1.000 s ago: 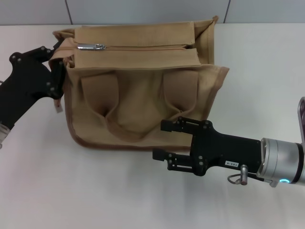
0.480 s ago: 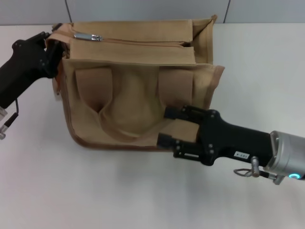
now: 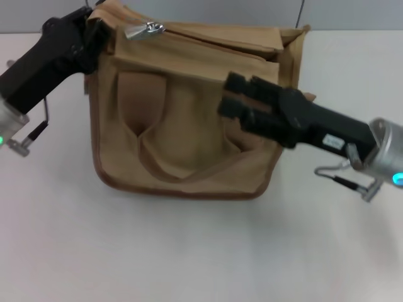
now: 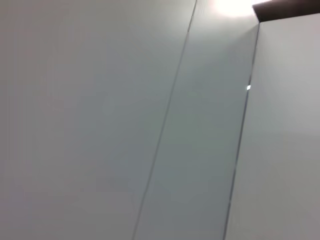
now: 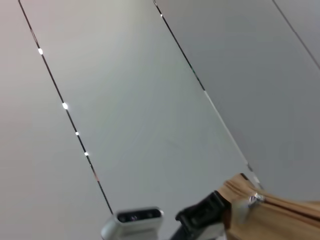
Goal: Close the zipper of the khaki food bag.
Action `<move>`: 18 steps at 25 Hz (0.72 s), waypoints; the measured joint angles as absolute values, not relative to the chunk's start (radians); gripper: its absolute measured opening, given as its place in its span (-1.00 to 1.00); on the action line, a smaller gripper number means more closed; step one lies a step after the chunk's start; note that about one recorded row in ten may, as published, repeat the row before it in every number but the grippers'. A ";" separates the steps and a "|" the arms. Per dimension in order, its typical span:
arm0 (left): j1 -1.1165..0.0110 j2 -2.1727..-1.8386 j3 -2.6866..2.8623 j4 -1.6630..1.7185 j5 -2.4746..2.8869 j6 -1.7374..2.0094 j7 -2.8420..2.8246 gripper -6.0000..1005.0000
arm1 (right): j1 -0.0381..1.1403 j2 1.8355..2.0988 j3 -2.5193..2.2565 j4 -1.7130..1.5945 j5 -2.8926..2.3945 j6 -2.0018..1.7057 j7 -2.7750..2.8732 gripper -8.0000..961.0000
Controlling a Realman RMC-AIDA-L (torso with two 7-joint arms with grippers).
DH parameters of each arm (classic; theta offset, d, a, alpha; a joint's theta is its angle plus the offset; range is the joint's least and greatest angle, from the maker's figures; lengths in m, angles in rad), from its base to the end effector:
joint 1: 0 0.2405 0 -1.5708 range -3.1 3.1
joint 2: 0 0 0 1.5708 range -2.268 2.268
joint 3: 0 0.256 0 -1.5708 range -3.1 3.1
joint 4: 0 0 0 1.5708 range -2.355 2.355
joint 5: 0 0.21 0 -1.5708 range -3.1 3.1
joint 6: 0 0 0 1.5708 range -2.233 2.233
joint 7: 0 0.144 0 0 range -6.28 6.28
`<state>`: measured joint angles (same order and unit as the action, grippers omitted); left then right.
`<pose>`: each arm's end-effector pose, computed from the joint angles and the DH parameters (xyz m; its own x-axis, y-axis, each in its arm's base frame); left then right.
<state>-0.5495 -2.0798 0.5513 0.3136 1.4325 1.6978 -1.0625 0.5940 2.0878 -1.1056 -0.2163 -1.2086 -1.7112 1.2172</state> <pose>-0.2345 0.3328 0.0230 0.3650 0.0043 0.9310 0.5310 -0.8224 -0.2044 0.1994 0.3040 -0.0408 0.3837 -0.3630 -0.8491 -0.4187 -0.8879 0.1904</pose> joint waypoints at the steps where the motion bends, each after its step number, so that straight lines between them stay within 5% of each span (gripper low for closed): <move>1: -0.549 -2.080 0.551 0.314 1.432 1.698 -1.062 -0.95 | 0.594 2.088 -1.106 -0.216 -1.209 -1.711 1.217 0.51; 18: -0.595 -2.080 0.583 0.250 1.407 1.754 -1.063 -0.95 | 0.699 2.092 -1.097 -0.217 -1.185 -1.656 1.329 0.51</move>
